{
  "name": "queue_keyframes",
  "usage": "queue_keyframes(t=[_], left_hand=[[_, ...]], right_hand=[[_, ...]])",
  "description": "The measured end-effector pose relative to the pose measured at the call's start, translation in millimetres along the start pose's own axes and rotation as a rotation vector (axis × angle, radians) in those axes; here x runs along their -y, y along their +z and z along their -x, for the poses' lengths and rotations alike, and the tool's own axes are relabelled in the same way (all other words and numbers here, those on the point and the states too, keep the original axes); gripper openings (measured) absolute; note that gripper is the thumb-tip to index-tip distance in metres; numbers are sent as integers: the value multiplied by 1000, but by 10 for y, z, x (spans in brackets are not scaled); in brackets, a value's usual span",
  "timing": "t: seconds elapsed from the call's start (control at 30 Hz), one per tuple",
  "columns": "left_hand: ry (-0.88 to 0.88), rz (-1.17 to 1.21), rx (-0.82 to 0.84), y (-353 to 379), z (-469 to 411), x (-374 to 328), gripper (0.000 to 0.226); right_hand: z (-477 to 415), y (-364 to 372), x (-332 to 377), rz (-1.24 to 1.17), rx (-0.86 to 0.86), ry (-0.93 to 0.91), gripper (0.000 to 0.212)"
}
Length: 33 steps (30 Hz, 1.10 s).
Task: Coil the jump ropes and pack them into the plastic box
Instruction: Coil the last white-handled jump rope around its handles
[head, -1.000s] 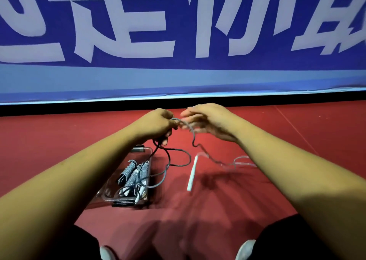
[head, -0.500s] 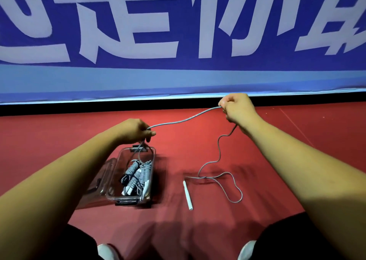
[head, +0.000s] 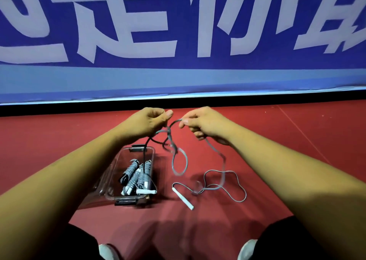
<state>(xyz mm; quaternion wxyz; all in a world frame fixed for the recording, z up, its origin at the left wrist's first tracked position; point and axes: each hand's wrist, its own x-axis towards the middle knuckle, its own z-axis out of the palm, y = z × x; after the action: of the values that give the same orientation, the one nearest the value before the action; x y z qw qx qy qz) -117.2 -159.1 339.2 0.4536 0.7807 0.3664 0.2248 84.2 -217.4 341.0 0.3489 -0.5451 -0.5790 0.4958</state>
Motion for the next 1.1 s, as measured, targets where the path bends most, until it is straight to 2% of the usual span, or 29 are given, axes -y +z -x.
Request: queue_keyframes(t=[0.1,0.17,0.2,0.3,0.4,0.5,0.57,0.6,0.63,0.67,0.7,0.73,0.77,0.83,0.87,0.9,1.0,1.07,1.1], left_hand=[[-77,77,91,-207,22,45,34],[-101,119,55,-283,31,78,27],[-97,182,7,-284,33,85,27],[-27,453,-112,-244,17,40,25],[73,804,-162,-265,-5,-67,19],[77,960,-278,-346,-12,-81,21],[46,866,-294,-349,-20,-64,25],[25,761,-266,-324,-19,-67,27],[6,651,-222,-274,-14,-75,28],[-5,560,-172,-215,-17,-90,28],[-7,493,-122,-149,-11,-108,28],[-1,451,-86,-95,-10,-136,27],[10,436,-69,-57,-13,-153,27],[14,435,-70,-55,-9,-173,25],[8,408,-71,-91,-5,-165,25],[2,318,-65,-146,1,-133,25],[-66,-260,77,-292,19,5,24],[-180,-518,186,-313,-25,145,13],[-234,-593,183,-321,-49,204,13]], right_hand=[[-105,-204,-85,-14,-328,47,29],[-197,-365,-232,87,-500,127,28],[-233,-421,-315,147,-531,201,27],[-301,-456,-506,300,-445,432,24],[-269,-447,-589,366,-400,466,24],[-188,-432,-601,453,-318,517,24],[-212,-415,-563,594,-316,427,17],[-237,-378,-499,609,-341,306,17],[-240,-308,-389,552,-331,169,32],[-222,-227,-258,347,-273,55,45],[-184,-138,-150,97,-160,-10,48],[-140,-42,-60,-87,-31,-30,43],[-115,52,-7,-169,88,-36,34],[-44,181,11,-109,234,-40,17],[-23,190,12,-51,218,-48,12],[-47,150,-3,-2,132,-44,12],[-147,-127,-59,141,-266,-70,9],[-181,-212,-75,380,-412,-157,8],[-191,-205,-83,438,-465,-206,10]])
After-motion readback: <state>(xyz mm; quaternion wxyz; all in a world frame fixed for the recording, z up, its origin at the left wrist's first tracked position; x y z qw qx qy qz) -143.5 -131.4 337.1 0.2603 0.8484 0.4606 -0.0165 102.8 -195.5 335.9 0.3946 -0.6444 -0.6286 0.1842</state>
